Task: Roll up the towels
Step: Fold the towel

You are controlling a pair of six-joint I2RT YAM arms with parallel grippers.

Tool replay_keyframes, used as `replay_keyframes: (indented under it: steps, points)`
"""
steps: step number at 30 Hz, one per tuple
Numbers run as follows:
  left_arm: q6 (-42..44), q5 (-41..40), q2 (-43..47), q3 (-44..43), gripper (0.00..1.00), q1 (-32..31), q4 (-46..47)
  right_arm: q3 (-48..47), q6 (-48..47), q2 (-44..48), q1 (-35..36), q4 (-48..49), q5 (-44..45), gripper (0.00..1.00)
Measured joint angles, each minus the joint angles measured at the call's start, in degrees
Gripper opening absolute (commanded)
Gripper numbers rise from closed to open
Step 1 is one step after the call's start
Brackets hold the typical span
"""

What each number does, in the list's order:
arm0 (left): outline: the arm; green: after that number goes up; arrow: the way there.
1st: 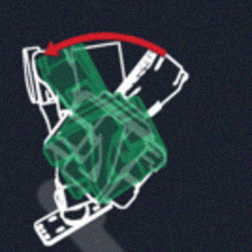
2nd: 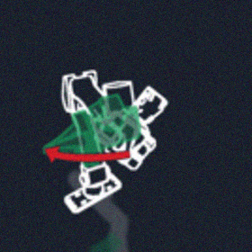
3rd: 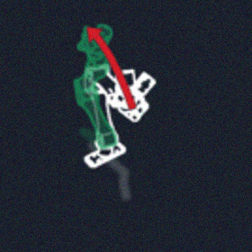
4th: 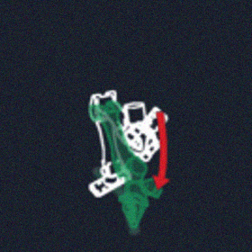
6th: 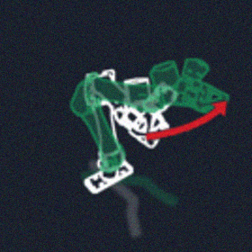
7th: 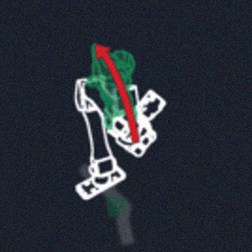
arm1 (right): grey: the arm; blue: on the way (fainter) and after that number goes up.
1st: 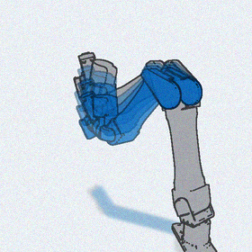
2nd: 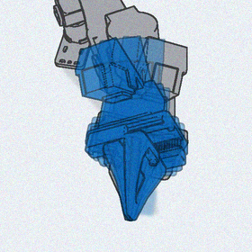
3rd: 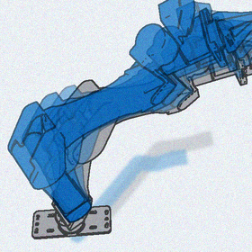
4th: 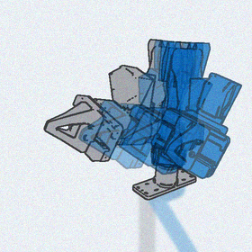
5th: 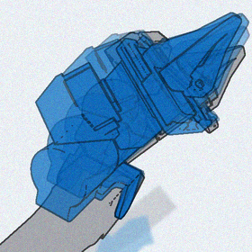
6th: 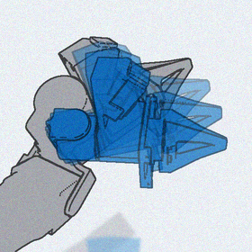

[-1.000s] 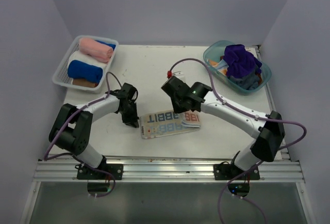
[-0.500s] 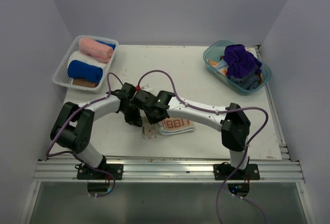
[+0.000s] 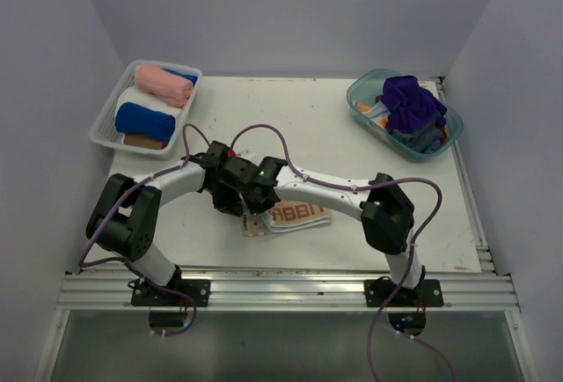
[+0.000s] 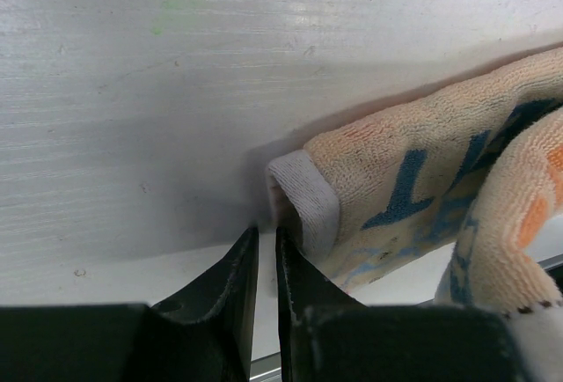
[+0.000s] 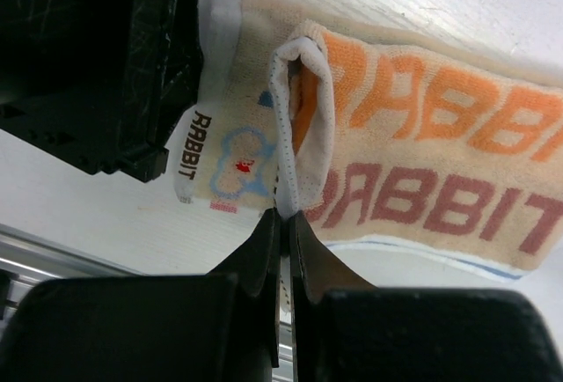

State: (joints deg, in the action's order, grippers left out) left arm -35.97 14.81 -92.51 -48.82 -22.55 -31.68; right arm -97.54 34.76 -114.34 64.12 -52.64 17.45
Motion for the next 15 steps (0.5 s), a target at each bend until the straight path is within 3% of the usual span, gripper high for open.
replay_keyframes:
  steps: [6, 11, 15]
  points:
    - [-0.04, 0.04, 0.00, 0.17, 0.17, 0.04, 0.17, -1.09, 0.26, -2.40, 0.00, 0.83, -1.66, 0.02]
    - [-0.48, 0.90, 0.00, 0.52, 0.17, 0.70, 0.52, -2.40, 0.81, -3.63, 0.00, 0.72, -2.08, 0.39]
    - [-0.50, 1.16, 0.00, 0.61, 0.17, 0.83, 0.63, -2.86, 0.81, -3.78, 0.00, 0.37, -2.23, 0.45]
